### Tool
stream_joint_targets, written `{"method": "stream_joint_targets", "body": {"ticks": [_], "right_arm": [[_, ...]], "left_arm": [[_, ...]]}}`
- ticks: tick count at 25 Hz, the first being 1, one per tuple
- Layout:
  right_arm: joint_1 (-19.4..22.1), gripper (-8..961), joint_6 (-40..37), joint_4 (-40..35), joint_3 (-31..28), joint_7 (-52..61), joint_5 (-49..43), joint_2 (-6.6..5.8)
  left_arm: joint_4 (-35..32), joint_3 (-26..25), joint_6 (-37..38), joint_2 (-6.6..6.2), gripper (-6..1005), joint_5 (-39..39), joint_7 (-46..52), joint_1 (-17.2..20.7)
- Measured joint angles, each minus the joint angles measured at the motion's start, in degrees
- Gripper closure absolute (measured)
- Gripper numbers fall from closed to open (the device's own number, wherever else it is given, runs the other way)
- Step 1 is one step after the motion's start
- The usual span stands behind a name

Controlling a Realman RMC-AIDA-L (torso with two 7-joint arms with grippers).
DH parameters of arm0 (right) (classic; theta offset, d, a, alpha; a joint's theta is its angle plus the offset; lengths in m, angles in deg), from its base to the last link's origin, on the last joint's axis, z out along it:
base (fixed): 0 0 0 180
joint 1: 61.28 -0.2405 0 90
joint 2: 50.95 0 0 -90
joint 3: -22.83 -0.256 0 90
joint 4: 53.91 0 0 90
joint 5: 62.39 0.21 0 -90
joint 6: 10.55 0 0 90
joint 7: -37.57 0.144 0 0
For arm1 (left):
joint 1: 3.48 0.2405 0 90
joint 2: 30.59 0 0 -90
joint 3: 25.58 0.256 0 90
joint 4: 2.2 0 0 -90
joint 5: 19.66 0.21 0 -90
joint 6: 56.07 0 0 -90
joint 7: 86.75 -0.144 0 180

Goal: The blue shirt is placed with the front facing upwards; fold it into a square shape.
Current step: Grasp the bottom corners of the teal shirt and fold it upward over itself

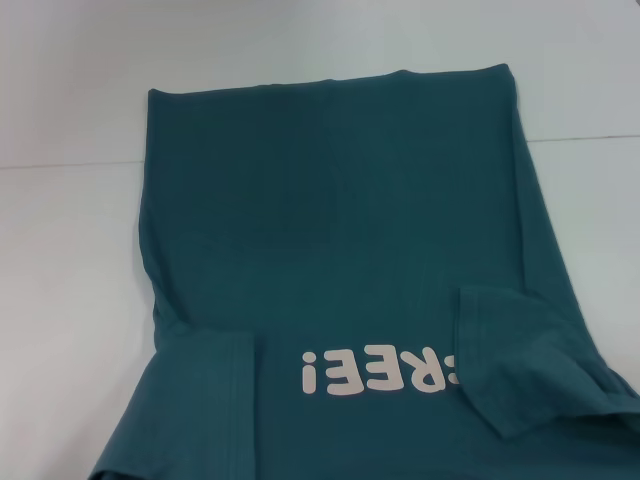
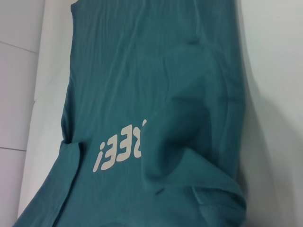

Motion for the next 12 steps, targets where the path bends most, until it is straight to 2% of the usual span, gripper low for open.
{"method": "stream_joint_targets", "body": {"ticks": [12], "right_arm": [[0.9,823,-2.4,-0.3,-2.7,-1.3,0.0,-0.42]], "left_arm": [[1.1,0.0,-0.6,0.00,948,0.1,-0.2,-1.2]]}}
